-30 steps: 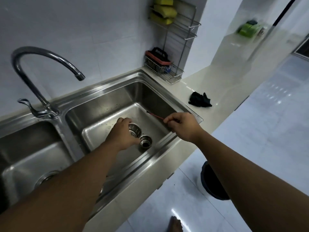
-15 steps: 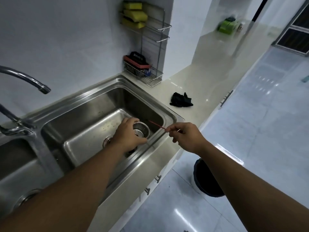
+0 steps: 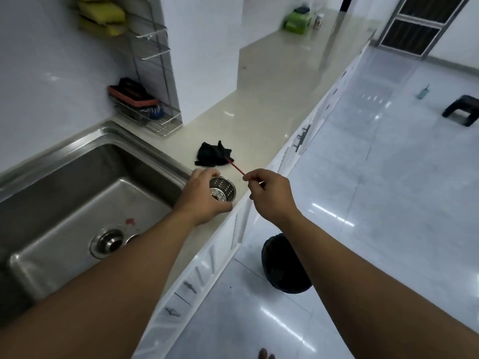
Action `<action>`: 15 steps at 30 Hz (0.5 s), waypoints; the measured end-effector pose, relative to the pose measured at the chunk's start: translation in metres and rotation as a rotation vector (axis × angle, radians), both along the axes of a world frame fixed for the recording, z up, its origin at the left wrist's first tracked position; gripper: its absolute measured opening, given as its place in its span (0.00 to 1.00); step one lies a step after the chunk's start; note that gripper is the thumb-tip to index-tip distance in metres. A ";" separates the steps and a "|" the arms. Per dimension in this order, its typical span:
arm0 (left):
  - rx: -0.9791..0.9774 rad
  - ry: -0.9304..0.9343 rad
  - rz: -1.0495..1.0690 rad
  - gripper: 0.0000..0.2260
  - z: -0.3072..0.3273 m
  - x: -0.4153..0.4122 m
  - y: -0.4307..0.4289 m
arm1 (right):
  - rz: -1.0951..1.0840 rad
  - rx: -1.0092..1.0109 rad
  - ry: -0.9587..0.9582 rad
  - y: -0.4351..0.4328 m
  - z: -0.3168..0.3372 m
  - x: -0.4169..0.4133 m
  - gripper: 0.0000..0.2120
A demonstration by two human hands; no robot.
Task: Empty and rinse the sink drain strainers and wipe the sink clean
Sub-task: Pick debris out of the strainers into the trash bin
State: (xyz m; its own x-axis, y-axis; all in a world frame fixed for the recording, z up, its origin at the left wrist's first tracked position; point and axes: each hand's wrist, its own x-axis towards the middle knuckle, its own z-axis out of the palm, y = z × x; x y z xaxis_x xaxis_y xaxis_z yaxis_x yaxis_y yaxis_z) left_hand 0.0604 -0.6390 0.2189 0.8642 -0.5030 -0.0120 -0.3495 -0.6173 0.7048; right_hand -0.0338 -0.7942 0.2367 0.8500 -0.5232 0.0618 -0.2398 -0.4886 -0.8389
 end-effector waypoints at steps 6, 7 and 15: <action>-0.010 0.034 -0.094 0.36 -0.013 -0.025 -0.077 | -0.136 0.037 -0.002 -0.066 -0.011 -0.025 0.12; -0.010 0.047 -0.108 0.36 -0.017 -0.028 -0.088 | -0.150 0.045 0.001 -0.075 -0.015 -0.030 0.12; 0.045 0.130 -0.176 0.38 -0.074 -0.052 -0.154 | -0.253 0.095 0.077 -0.137 -0.071 -0.076 0.12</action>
State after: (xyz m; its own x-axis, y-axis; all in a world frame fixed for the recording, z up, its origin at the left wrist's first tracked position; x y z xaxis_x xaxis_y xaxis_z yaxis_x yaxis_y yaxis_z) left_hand 0.0080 -0.7928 0.1451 0.7530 -0.6424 -0.1428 -0.3629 -0.5863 0.7242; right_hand -0.1094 -0.9310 0.1657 0.6917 -0.7199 -0.0578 -0.4092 -0.3247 -0.8527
